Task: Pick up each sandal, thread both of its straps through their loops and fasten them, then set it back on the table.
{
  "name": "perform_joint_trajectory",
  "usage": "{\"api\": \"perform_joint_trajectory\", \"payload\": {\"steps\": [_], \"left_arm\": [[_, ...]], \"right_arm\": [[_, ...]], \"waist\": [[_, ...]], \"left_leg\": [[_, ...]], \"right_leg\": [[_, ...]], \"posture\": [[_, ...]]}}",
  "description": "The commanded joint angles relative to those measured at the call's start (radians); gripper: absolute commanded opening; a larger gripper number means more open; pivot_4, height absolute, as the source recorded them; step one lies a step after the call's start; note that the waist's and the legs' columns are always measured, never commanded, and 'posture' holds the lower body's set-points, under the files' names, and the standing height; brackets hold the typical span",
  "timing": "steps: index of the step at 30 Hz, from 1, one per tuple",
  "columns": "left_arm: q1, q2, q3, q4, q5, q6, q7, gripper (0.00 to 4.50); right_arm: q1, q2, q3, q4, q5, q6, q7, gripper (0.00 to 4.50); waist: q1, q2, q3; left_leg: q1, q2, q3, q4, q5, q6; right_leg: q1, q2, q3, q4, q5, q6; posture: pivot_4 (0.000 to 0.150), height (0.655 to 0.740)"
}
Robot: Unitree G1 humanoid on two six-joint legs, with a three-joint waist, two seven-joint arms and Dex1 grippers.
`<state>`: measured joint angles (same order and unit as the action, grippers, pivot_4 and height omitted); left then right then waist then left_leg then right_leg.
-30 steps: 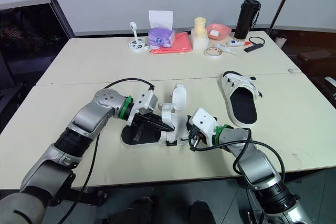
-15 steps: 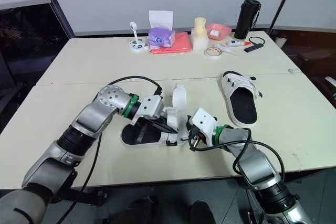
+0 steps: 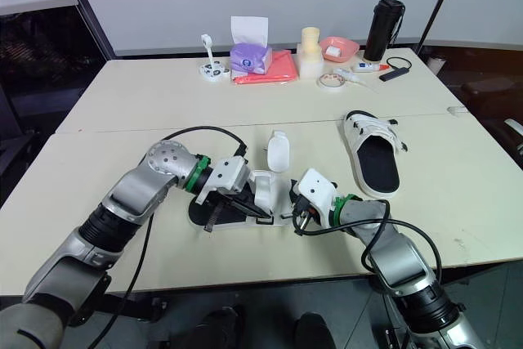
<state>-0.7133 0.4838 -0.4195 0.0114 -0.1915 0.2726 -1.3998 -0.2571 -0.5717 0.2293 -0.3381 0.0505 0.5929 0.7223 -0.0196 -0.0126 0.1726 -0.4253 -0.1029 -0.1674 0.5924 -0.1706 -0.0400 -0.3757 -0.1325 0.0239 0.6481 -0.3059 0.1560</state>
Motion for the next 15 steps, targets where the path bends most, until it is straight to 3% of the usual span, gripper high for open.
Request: {"api": "perform_joint_trajectory", "payload": {"steps": [1,15], "left_arm": [[-0.002,-0.020,0.005,0.025,0.027,-0.058,0.040,0.06],[0.047,0.010,-0.024,-0.009,0.050,-0.095,0.002,0.06]], "right_arm": [[0.005,0.013,0.042,0.011,0.002,0.008,0.011,0.00],[0.000,0.012,0.042,0.023,-0.001,-0.002,0.016,0.00]], "waist": [[0.002,0.000,0.000],[-0.001,0.000,0.000]], "left_leg": [[0.000,0.000,0.000,0.000,0.000,0.000],[0.000,0.000,0.000,0.000,0.000,0.000]], "right_leg": [[0.000,0.000,0.000,0.000,0.000,0.000],[0.000,0.000,0.000,0.000,0.000,0.000]], "posture": [[0.150,0.7400],[0.150,0.7400]]}}
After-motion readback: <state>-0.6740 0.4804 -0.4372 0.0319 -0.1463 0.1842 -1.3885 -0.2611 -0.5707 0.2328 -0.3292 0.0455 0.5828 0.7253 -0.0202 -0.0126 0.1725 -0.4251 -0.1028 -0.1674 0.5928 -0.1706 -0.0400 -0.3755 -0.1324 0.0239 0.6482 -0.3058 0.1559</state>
